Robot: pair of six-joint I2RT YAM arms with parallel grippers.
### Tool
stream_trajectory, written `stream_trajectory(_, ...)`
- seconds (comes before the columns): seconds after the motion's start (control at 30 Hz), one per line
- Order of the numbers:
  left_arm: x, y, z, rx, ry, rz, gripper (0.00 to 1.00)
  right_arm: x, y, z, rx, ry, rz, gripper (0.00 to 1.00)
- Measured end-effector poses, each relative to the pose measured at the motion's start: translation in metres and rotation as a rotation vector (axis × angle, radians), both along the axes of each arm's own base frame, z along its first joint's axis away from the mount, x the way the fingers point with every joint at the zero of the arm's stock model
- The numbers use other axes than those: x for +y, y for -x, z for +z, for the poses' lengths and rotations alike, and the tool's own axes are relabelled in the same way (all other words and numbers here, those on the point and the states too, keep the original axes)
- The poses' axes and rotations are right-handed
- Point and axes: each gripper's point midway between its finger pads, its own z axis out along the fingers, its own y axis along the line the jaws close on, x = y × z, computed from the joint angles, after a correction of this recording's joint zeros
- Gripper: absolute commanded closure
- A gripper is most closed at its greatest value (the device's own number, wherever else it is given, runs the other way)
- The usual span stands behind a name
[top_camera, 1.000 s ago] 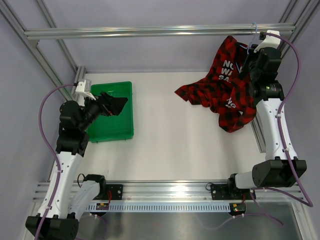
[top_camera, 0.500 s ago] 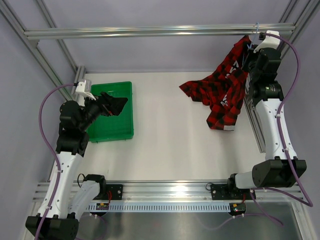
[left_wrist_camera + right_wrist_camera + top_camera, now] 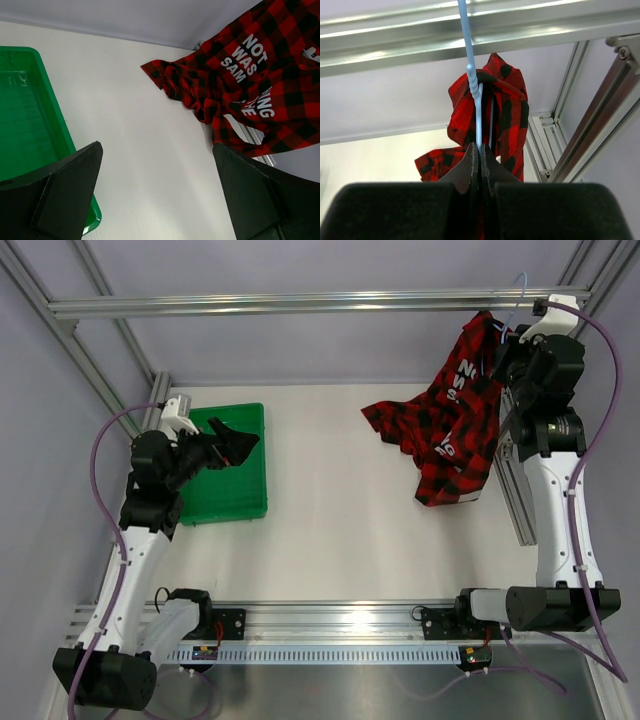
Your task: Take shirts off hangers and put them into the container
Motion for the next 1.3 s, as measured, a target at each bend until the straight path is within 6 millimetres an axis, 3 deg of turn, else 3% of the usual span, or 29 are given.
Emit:
stream_trajectory(0.3, -0.011, 0.0, 0.001, 0.012, 0.039, -0.063, 0.01, 0.009, 0.026, 0.027, -0.07, -0.003, 0.047, 1.0)
stream_trajectory(0.47, -0.014, -0.003, 0.001, 0.03, 0.047, -0.081, 0.02, 0.022, 0.043, 0.028, -0.054, -0.025, 0.098, 1.0)
stream_trajectory(0.83, -0.025, -0.007, 0.013, 0.041, 0.093, -0.14, 0.01, 0.073, 0.137, 0.044, -0.06, -0.077, 0.369, 1.0)
stream_trajectory(1.07, -0.027, -0.001, 0.028, 0.029, 0.074, -0.167, 0.02, 0.119, 0.193, 0.023, -0.01, -0.143, 0.649, 1.0)
stream_trajectory(1.3, -0.041, 0.016, 0.048, -0.032, 0.035, -0.28, 0.03, 0.156, 0.229, -0.011, 0.101, -0.265, 0.896, 1.0)
